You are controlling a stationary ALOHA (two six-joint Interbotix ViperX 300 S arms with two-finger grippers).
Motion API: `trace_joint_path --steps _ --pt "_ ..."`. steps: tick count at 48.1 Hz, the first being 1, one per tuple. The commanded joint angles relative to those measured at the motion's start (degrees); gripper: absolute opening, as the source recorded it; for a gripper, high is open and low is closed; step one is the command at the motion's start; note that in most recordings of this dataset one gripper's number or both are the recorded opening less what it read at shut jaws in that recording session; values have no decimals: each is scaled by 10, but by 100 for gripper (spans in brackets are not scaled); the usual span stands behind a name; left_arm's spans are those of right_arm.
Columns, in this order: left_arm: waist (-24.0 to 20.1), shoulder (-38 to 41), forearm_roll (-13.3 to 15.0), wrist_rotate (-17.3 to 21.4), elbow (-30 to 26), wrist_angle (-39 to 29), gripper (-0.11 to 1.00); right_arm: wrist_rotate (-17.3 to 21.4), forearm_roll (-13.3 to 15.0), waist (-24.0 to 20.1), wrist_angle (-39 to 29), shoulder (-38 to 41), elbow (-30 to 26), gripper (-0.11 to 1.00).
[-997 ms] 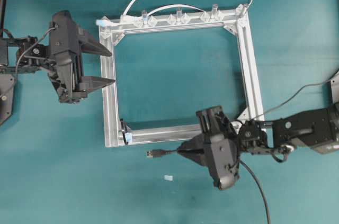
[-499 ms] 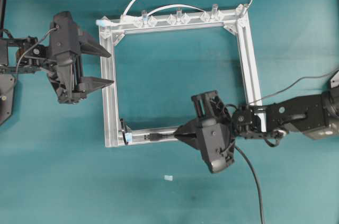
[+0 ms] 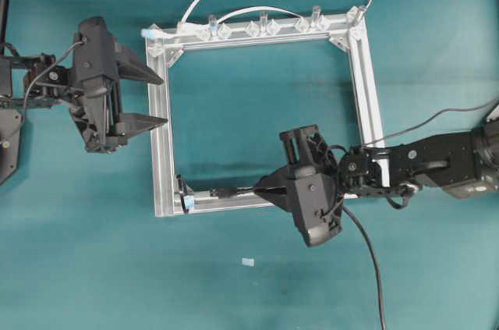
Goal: Insert the wire through the string loop located on the left side.
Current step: 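Carry the USB plug left toward the zip-tie loop at the frame corner, then push the USB plug through the black zip-tie loop with the right gripper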
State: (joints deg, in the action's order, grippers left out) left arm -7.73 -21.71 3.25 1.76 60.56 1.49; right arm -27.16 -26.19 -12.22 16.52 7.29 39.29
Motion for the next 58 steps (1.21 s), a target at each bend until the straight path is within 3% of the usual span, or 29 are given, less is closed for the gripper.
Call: trace_joint_path --steps 1,58 --pt "2 -6 -1 0 -11 -1 87 -1 3 1 5 -19 -13 6" --pt "2 -20 -1 3 -9 -17 87 -1 3 2 7 -18 -13 6"
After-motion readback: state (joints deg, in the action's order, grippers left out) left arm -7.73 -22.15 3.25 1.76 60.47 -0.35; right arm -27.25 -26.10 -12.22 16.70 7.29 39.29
